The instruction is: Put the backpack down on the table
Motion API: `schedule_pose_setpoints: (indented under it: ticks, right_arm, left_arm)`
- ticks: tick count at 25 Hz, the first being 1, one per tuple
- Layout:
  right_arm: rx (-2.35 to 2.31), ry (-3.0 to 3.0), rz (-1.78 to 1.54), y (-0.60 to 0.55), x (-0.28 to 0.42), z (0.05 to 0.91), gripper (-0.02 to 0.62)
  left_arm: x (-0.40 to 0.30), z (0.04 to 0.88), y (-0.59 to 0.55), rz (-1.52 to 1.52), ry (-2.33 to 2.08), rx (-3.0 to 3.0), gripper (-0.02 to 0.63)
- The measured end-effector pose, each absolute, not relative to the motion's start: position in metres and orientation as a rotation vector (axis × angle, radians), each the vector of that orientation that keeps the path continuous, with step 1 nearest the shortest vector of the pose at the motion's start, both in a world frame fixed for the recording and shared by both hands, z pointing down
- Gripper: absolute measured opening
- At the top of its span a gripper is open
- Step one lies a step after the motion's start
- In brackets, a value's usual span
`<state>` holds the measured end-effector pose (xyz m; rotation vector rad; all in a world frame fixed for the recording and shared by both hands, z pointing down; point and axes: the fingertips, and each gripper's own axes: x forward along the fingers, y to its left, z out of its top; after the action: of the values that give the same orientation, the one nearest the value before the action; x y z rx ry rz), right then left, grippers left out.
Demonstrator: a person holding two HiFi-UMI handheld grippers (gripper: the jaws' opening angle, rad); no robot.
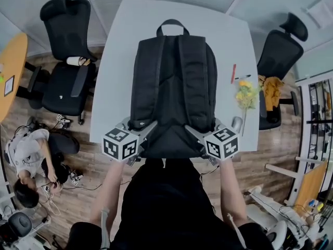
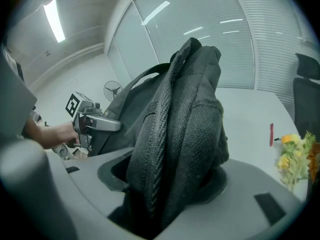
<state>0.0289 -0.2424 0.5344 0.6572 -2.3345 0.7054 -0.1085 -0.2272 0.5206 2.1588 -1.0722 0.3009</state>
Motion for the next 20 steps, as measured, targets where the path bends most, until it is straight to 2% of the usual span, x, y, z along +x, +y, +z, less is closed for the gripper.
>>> schedule_pose_setpoints:
  ticks: [20]
  right_arm:
    - [0.513,-2.238,0.889,-0.345,0.043,0.607,0.296]
  left_arm:
    - [-0.098,0.591,-0.324,0.367,-1.076,1.945,0.173]
